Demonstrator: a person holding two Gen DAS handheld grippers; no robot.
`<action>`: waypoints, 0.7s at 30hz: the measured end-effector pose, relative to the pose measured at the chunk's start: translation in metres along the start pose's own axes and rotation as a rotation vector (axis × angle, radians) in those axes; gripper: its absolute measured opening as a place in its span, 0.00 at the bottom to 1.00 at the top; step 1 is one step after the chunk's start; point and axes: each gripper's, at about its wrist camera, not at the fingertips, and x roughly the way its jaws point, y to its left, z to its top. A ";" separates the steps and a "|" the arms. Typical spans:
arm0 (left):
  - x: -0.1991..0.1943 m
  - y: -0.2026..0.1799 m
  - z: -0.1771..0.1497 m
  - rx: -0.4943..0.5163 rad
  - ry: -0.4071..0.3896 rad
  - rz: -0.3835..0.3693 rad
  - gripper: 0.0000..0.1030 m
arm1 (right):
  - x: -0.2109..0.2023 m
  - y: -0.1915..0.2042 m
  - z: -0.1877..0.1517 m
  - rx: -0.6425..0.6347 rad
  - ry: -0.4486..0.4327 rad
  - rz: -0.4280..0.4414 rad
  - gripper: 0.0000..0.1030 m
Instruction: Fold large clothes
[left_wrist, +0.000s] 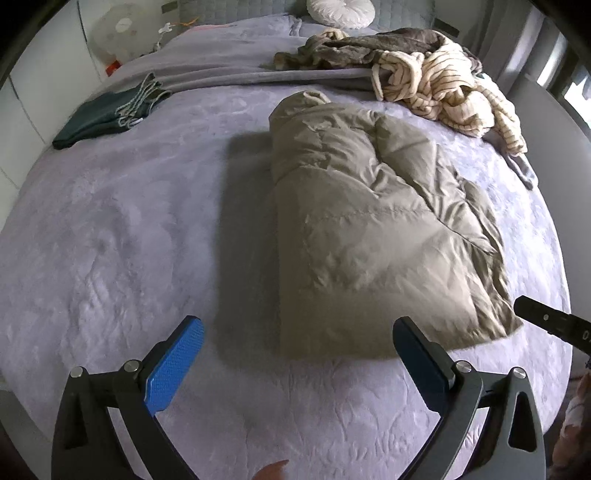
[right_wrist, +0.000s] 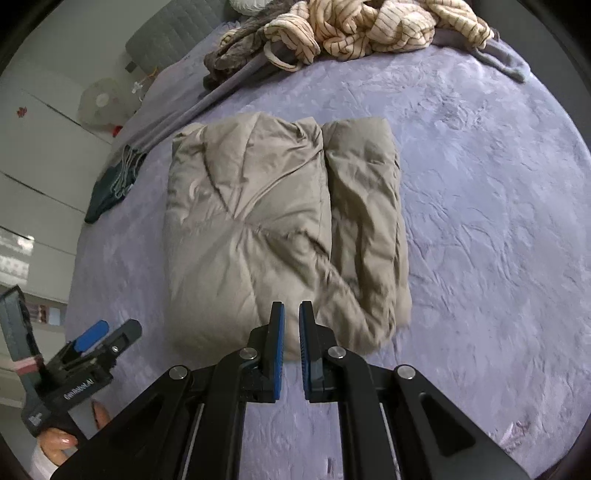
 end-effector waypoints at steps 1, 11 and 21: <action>-0.003 0.000 0.001 0.008 -0.003 0.007 0.99 | -0.005 0.003 -0.004 -0.006 -0.005 -0.006 0.08; -0.058 -0.007 -0.011 0.036 -0.071 0.020 0.99 | -0.048 0.018 -0.027 -0.056 -0.034 -0.068 0.09; -0.105 -0.017 -0.012 0.018 -0.146 0.056 0.99 | -0.091 0.030 -0.030 -0.105 -0.124 -0.130 0.62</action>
